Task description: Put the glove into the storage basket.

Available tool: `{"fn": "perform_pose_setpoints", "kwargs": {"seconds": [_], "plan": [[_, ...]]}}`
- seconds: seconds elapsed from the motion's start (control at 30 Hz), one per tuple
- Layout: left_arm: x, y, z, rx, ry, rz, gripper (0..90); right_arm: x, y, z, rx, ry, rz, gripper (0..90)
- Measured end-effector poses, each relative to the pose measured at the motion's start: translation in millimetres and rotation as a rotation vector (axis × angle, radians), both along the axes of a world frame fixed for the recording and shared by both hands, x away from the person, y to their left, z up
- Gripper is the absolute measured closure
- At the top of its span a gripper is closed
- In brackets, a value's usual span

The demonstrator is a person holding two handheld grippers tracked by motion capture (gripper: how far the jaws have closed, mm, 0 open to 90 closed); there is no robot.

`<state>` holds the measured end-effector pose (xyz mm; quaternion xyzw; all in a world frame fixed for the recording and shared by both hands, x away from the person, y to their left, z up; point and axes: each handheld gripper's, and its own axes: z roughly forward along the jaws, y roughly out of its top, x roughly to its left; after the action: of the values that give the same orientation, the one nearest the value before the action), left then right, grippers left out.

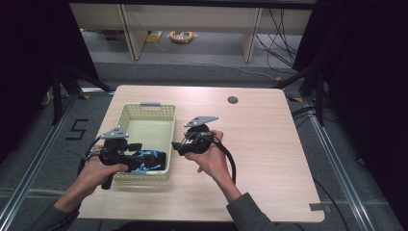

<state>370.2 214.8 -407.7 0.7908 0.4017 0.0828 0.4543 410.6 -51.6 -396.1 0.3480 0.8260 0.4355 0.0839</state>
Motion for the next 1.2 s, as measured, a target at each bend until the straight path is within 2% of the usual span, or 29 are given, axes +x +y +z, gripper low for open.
{"fn": "perform_pose_setpoints", "kwargs": {"seconds": [0.13, 0.23, 0.33, 0.4, 0.53, 0.57, 0.63, 0.67, 0.77, 0.8, 0.9, 0.93, 1.0, 1.03, 1.07, 1.2], "plan": [[-7.0, -6.0, 2.6, -0.008, -0.011, -0.023, 26.8, -6.9, -12.5, 0.9, 0.013, -0.013, 0.002, 40.3], [-12.7, -11.7, 3.7, -0.027, -0.005, -0.038, 26.0, -12.7, -23.0, 3.3, 0.009, -0.018, -0.007, 39.9], [-16.9, -16.8, 3.7, -0.039, -0.018, -0.054, 24.9, -17.1, -32.6, 3.2, 0.027, -0.024, -0.006, 39.6], [-19.1, -20.1, 3.6, -0.055, -0.006, -0.067, 24.3, -20.2, -38.8, 2.6, 0.033, -0.023, -0.015, 39.2], [-25.1, -26.7, 2.9, -0.066, -0.010, -0.086, 24.1, -25.1, -51.6, 0.6, 0.036, -0.026, -0.031, 38.8], [-28.5, -30.5, 1.7, -0.061, -0.026, -0.076, 23.9, -25.6, -54.0, -0.4, 0.036, -0.031, -0.030, 38.7], [-32.4, -35.4, 0.2, -0.050, -0.028, -0.084, 23.8, -28.1, -59.2, -2.8, 0.037, -0.028, -0.035, 38.7], [-34.5, -38.0, -1.0, -0.050, -0.027, -0.095, 23.8, -28.4, -61.3, -5.0, 0.028, -0.036, -0.027, 38.6], [-42.6, -47.4, -4.6, -0.048, -0.032, -0.106, 23.8, -31.6, -71.0, -11.2, -0.006, -0.035, -0.049, 38.4], [-45.4, -50.9, -6.3, -0.042, -0.039, -0.119, 23.8, -32.2, -72.5, -13.4, 0.014, -0.026, -0.050, 38.4], [-52.4, -59.5, -10.7, -0.053, -0.034, -0.140, 23.8, -36.3, -81.0, -18.2, 0.018, -0.019, -0.060, 38.3], [-54.4, -62.0, -12.1, -0.066, -0.055, -0.144, 23.6, -36.9, -83.3, -19.9, 0.019, -0.024, -0.054, 38.1], [-56.9, -66.4, -13.7, -0.084, -0.047, -0.146, 22.3, -41.1, -85.7, -22.0, 0.031, -0.022, -0.064, 37.7], [-58.0, -68.3, -15.6, -0.098, -0.047, -0.145, 21.5, -41.0, -87.9, -23.2, 0.026, -0.035, -0.053, 37.2], [-58.5, -69.6, -16.8, -0.084, -0.053, -0.150, 20.6, -43.6, -88.8, -23.5, 0.021, -0.024, -0.063, 37.0], [-61.0, -72.6, -25.6, -0.088, -0.058, -0.161, 18.0, -47.8, -92.3, -27.2, 0.032, -0.024, -0.048, 36.0]]}}
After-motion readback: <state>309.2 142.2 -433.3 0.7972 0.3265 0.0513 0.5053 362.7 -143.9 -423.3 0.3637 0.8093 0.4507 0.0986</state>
